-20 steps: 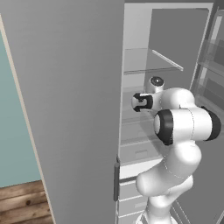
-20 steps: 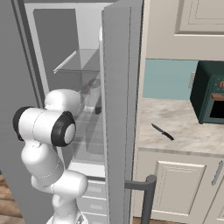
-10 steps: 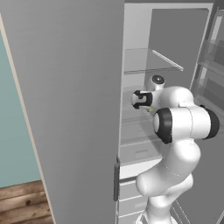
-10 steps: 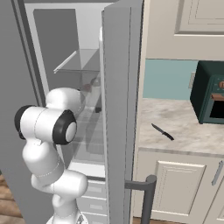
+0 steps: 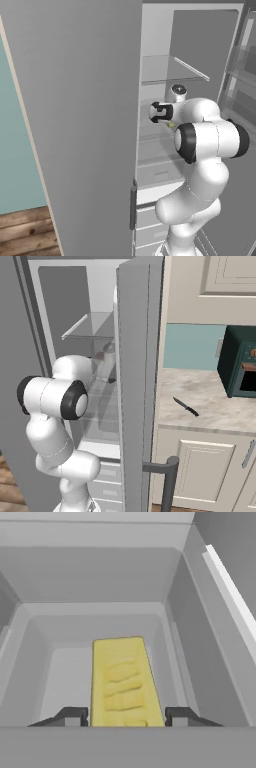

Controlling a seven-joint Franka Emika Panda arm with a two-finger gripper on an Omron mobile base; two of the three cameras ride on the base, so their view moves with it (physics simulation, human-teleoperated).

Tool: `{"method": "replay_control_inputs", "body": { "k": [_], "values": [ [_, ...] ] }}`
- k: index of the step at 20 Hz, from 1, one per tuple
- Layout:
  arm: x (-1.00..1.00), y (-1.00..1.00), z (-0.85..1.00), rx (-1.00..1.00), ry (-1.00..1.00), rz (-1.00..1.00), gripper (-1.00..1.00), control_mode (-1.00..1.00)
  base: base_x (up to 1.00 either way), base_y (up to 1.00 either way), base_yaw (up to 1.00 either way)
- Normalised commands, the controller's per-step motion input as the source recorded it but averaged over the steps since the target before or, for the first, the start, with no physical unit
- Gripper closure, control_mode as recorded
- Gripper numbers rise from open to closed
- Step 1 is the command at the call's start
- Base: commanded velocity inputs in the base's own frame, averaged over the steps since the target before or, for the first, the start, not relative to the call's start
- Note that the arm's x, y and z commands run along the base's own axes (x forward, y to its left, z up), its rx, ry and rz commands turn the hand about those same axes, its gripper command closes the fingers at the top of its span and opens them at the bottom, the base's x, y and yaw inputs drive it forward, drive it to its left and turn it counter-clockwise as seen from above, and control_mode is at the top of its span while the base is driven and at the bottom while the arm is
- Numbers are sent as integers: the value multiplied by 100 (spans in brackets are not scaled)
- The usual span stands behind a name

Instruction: Retrieve the butter from the fridge and place it on a plate on the dining table. Then retrieve the butter knife by the fridge and place it near the plate.

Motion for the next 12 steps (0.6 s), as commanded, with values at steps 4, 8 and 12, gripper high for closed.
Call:
{"method": "replay_control_inputs", "body": {
  "k": [4, 8, 12],
  "values": [
    [0, 6, 0, 0, -1, -8, 100, -100, 0, 0, 0],
    [-28, 3, 0, 3, -1, -12, 100, -100, 0, 0, 0],
    [-54, 14, 0, 2, 0, -15, 100, -100, 0, 0, 0]
  ]
}}
